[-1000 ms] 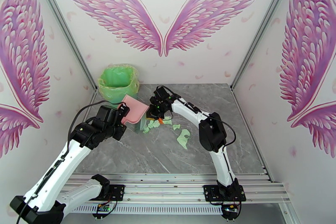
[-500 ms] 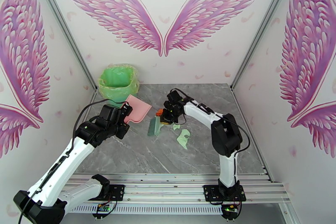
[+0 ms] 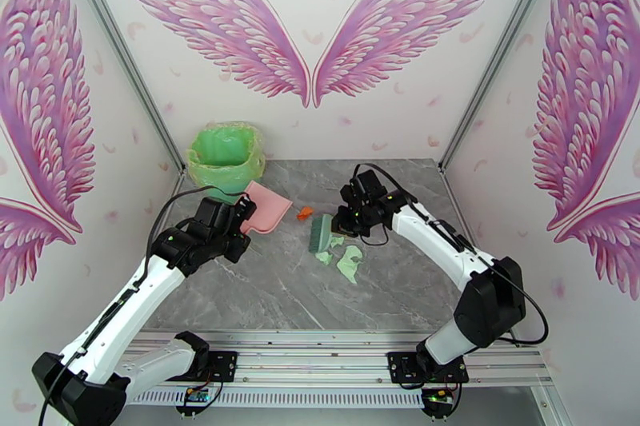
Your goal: Sweep away the paper scraps from the table
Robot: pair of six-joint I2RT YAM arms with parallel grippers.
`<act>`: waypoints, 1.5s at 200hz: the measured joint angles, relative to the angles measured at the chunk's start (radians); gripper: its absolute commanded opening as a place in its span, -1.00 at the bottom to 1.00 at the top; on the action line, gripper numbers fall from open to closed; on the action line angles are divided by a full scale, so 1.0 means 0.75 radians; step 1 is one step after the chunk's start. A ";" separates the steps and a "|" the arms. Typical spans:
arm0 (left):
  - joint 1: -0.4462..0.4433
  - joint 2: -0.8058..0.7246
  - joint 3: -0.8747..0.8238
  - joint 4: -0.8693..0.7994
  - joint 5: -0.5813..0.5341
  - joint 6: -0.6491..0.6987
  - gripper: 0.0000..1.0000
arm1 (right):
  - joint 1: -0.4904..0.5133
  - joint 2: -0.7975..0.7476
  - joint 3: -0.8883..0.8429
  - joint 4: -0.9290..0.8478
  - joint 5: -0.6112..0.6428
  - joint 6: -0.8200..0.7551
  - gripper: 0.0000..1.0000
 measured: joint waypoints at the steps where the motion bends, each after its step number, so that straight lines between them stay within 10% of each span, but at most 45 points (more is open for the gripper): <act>1: 0.000 0.000 -0.002 0.001 0.001 -0.001 -1.00 | -0.001 0.005 0.011 0.000 -0.001 0.003 -1.00; 124: -0.001 -0.047 -0.067 0.031 -0.009 -0.001 -1.00 | -0.051 0.844 0.623 0.344 -0.064 0.448 -1.00; 300: -0.058 0.063 -0.067 0.031 0.001 -0.001 -1.00 | -0.245 -0.105 -0.323 0.367 -0.090 0.215 -1.00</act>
